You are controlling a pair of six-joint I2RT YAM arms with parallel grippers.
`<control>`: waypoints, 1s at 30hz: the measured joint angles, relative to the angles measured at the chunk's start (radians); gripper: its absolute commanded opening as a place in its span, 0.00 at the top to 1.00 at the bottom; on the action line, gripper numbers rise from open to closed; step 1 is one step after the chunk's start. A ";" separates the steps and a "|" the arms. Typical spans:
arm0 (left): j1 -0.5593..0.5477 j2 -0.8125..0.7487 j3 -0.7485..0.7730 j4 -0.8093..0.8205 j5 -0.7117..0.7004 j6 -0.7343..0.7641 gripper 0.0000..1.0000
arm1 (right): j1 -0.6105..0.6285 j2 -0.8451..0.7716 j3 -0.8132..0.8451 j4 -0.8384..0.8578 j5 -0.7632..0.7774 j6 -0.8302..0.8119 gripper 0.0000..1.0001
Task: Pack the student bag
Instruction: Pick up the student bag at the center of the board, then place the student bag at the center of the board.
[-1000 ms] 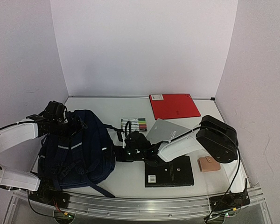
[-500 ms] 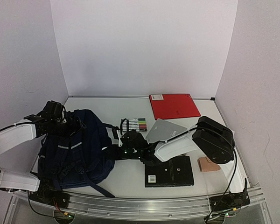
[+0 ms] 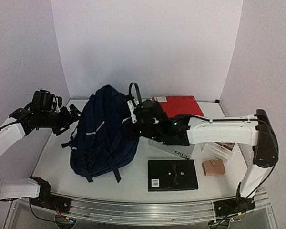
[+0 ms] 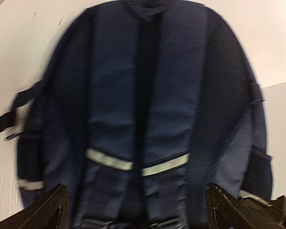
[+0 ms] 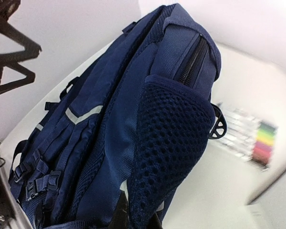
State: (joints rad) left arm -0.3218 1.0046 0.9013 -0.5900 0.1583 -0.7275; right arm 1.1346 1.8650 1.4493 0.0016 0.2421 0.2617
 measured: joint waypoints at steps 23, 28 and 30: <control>0.011 -0.021 -0.008 0.000 0.035 0.013 0.00 | 0.000 -0.295 0.236 -0.393 0.305 -0.560 1.00; 0.064 0.018 -0.046 0.025 0.081 0.003 0.00 | 0.055 -0.130 0.236 -0.386 0.376 -0.624 0.99; 0.094 0.025 -0.061 0.031 0.099 -0.005 0.00 | 0.072 -0.095 0.236 -0.339 0.410 -0.648 0.90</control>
State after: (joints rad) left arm -0.2279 1.0295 0.8401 -0.5592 0.2569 -0.7323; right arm 1.2067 1.7697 1.6852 -0.3377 0.6519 -0.3860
